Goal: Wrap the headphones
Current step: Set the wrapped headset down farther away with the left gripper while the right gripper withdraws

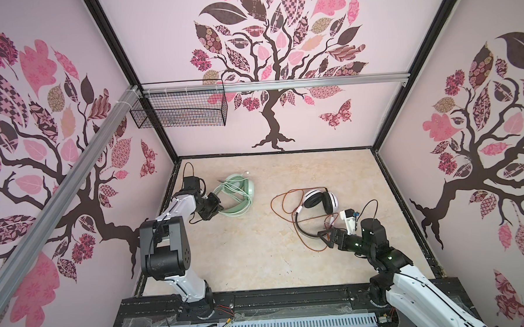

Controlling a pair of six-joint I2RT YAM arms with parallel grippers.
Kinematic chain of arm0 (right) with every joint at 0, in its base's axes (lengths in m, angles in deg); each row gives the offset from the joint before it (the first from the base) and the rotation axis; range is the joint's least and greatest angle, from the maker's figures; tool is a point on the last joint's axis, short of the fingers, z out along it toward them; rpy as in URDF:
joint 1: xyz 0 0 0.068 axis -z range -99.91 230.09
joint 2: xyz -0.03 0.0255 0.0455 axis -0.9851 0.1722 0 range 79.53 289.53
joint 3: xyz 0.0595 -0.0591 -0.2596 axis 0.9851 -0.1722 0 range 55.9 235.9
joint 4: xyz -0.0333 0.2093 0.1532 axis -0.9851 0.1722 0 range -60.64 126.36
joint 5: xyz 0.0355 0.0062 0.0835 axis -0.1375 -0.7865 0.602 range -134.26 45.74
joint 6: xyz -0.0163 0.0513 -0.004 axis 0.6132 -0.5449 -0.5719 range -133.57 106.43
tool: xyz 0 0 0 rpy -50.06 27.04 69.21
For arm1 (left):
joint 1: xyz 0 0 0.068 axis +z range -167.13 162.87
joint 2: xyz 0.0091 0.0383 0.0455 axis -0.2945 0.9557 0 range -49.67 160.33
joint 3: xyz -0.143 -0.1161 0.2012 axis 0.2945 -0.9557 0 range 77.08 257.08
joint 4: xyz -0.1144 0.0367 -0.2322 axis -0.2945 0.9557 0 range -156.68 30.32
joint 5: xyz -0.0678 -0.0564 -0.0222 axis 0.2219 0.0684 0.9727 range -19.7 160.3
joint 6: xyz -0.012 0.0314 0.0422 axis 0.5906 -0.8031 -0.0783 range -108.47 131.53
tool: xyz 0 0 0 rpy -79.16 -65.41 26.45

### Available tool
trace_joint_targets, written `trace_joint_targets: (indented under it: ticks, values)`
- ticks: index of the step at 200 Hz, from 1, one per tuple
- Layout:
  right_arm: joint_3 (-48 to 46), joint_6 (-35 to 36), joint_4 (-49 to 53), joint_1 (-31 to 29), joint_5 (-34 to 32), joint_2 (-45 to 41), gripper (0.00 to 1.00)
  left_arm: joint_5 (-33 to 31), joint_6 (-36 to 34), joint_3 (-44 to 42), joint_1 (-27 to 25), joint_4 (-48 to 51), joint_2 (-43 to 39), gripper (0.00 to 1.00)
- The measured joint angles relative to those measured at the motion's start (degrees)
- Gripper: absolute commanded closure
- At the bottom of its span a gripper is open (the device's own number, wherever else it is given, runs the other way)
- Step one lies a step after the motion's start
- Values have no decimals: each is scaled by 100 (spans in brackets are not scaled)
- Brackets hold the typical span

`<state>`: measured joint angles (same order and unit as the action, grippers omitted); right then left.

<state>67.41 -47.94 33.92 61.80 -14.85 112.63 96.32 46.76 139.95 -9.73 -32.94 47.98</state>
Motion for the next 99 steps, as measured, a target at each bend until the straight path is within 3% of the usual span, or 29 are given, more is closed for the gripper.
trace_joint_targets:
  ticks: [66,99]
  values:
    - [-339,295,-516,0,149,-328,0,-28,37,1344,151,177,1169,100]
    - [-472,317,-529,0,146,-306,1,-22,37,1582,197,138,1589,99]
